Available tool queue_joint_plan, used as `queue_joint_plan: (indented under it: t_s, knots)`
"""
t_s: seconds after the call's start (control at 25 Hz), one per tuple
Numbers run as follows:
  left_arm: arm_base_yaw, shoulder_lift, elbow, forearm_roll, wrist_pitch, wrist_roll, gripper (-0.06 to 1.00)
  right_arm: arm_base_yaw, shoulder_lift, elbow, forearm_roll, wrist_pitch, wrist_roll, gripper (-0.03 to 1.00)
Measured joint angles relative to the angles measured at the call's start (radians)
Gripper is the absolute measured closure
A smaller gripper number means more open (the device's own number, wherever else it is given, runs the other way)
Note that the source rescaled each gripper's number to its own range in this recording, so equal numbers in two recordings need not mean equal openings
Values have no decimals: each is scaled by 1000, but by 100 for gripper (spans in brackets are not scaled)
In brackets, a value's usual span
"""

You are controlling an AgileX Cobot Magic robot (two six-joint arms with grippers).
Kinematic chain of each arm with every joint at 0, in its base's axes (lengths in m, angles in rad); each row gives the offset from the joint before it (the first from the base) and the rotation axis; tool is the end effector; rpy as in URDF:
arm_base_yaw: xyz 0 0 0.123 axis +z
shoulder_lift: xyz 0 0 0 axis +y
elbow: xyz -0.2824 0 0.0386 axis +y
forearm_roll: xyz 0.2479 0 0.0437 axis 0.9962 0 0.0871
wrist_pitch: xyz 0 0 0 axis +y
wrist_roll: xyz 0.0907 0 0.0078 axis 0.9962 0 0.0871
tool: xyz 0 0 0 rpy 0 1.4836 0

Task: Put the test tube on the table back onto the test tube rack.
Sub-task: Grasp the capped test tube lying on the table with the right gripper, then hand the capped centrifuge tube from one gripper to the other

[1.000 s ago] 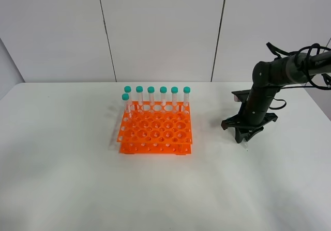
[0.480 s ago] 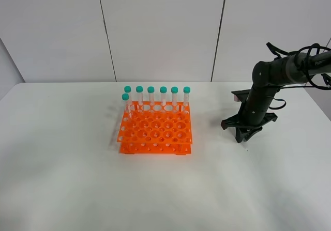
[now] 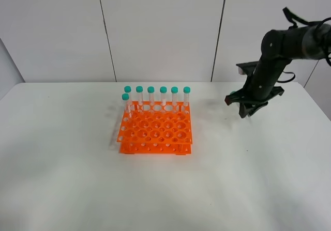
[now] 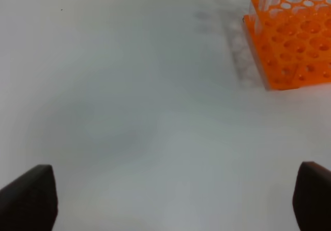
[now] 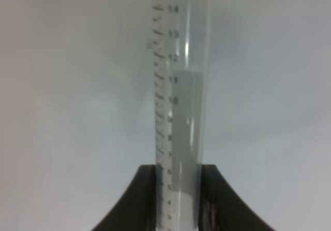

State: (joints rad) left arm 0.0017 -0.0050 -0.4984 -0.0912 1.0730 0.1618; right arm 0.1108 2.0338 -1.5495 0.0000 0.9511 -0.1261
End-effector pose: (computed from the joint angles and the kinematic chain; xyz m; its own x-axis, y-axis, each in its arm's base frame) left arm -0.0061 -0.0073 0.2760 -0.4510 0.1167 -0.8849 0.1233 0.9901 0.0678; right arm 0.4178 0.0465 0.1929 -0.9477 -0.2320 -0.2190 -0.2316 0.9724 -0.0278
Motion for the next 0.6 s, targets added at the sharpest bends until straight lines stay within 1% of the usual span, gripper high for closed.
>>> queue_joint_plan:
  t_s: [0.24,0.4,0.52,0.6]
  knots:
    - [0,0,0,0,0,0,-6,0,-158,-20,0,-11,0,94]
    - [0,0,0,0,0,0,-6,0,-271,-18,0,-18,-24,94]
    - [0,0,0,0,0,0,-6,0,-367,6,-10,-25,-35,94]
    - [0,0,0,0,0,0,-6,0,-439,52,-17,-42,-42,94]
